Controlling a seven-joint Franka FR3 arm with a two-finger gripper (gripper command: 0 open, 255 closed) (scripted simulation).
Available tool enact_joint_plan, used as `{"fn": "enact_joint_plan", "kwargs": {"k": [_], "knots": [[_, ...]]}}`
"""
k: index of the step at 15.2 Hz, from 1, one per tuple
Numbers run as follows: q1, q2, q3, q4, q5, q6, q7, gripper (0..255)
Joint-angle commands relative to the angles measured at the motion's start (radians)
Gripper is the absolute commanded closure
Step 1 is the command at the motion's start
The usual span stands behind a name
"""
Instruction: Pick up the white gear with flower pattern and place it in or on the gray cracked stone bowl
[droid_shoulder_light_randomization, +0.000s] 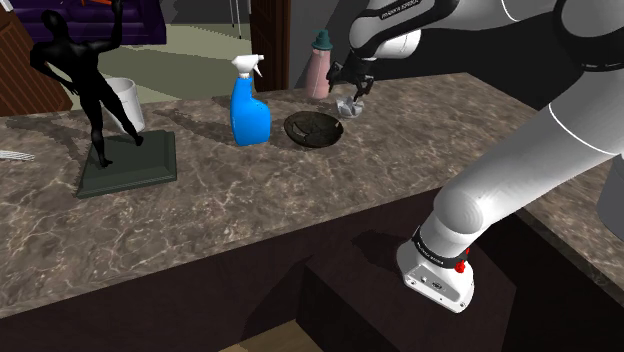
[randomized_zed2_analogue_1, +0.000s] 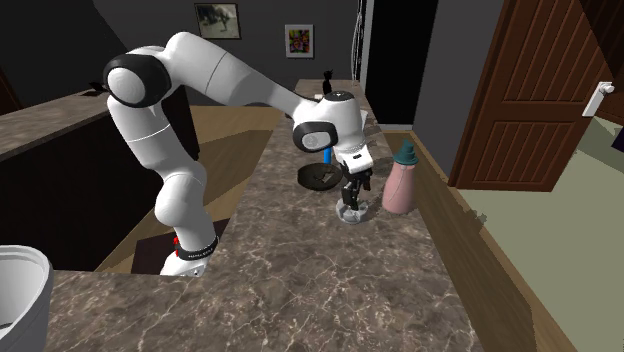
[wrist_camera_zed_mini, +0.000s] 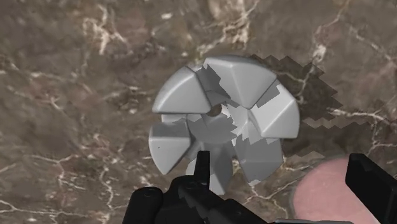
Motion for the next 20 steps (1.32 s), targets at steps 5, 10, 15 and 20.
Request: {"fn": "enact_joint_plan", "kwargs": {"k": [5,10,15,20], "knots": [[0.0,0.001,0.0,0.0,0.0,0.002,0.0,255],[0.001,0.001,0.001,0.002,0.0,-0.001,0.002,255],[0.0,-0.005,0.001,0.008,-0.002,-0.012,0.002,255],[0.117,-0.111,-0.225,-0.128,0.363,0.139,-0.488,0]]}}
